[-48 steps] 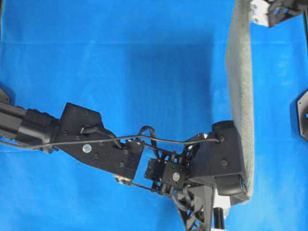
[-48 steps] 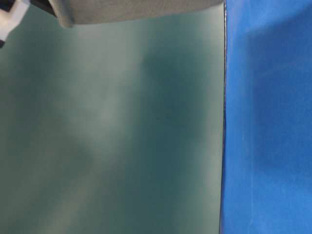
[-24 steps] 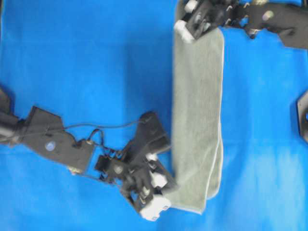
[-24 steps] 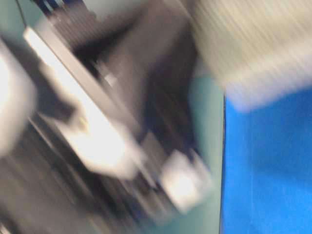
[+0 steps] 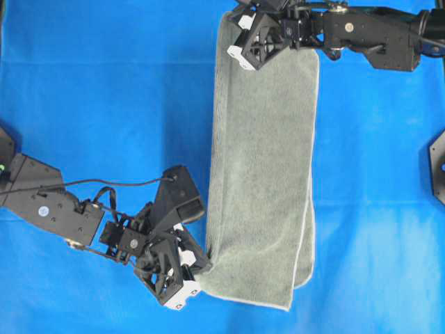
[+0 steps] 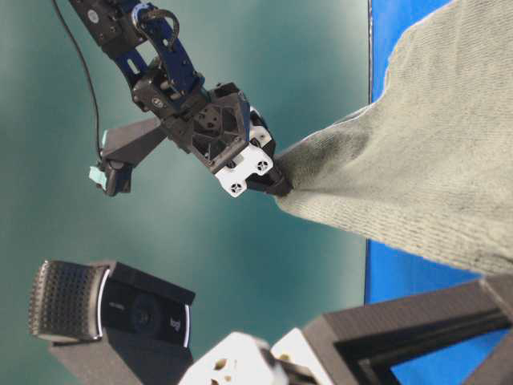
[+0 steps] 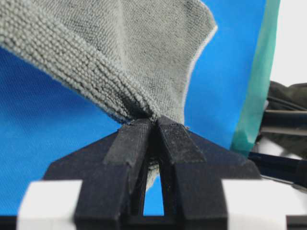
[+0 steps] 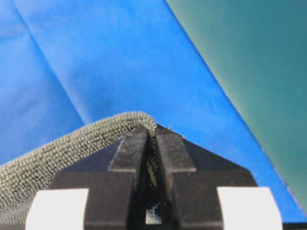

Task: Fold a large towel.
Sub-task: 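Release the folded edge and move both grippers to the towel's top end, then grasp the top corners of the folded strip with both grippers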

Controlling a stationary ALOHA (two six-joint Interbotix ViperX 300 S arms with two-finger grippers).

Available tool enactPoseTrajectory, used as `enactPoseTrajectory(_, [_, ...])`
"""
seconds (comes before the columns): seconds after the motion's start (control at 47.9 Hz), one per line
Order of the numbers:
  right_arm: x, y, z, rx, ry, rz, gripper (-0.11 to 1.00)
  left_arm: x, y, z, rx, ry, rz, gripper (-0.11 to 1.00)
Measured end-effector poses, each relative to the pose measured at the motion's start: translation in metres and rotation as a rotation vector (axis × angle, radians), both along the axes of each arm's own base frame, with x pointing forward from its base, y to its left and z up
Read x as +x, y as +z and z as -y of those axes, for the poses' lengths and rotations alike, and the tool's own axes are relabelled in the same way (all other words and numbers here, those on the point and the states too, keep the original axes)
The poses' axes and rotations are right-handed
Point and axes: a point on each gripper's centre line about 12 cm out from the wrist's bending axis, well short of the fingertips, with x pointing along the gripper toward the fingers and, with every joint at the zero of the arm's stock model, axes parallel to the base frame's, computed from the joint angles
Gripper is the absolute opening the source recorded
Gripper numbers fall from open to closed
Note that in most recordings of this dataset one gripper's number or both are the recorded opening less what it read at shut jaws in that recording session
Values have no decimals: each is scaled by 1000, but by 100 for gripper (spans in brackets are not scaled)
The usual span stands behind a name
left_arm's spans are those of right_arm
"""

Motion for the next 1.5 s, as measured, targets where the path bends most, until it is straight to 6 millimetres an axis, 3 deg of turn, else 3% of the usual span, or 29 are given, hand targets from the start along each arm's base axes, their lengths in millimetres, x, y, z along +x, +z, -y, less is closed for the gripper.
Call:
enactPoseTrajectory(0.083, [1, 1, 0, -9, 11, 1, 8, 1, 0, -2, 16, -11, 6, 4])
enactPoseTrajectory(0.167, [0, 1, 0, -22, 20, -4, 33, 1, 0, -2, 28, -22, 11, 7])
enactPoseTrajectory(0.25, [-1, 1, 4, -41, 21, -17, 56, 2, 2, -1, 26, -22, 17, 28])
enactPoseTrajectory(0.313, [-4, -1, 6, -55, 23, -33, 66, 2, 3, 0, 30, -29, 20, 47])
enactPoseTrajectory(0.438, [-8, -5, 7, -64, 27, -51, 63, -1, 6, -1, 43, -38, 7, 78])
enactPoseTrajectory(0.605, [-18, 4, -10, -69, 51, -41, 62, -11, 30, -5, 71, -66, 11, 71])
enactPoseTrajectory(0.793, [-37, 32, -44, -92, 106, 16, 62, -24, 64, -21, 119, -94, 81, 71])
enactPoseTrajectory(0.918, [-66, 42, -54, -97, 104, 40, 62, -28, 65, -50, 177, -75, 98, 71])
enactPoseTrajectory(1.147, [-104, 34, -67, -84, 89, 31, 62, -27, 68, -132, 325, 28, 141, 71])
enactPoseTrajectory(1.314, [-113, 20, -69, -69, 86, -5, 62, -25, 66, -187, 437, 99, 156, 71])
enactPoseTrajectory(1.502, [-112, -16, -53, -22, 50, -103, 62, -26, 30, -248, 568, 140, 91, 71])
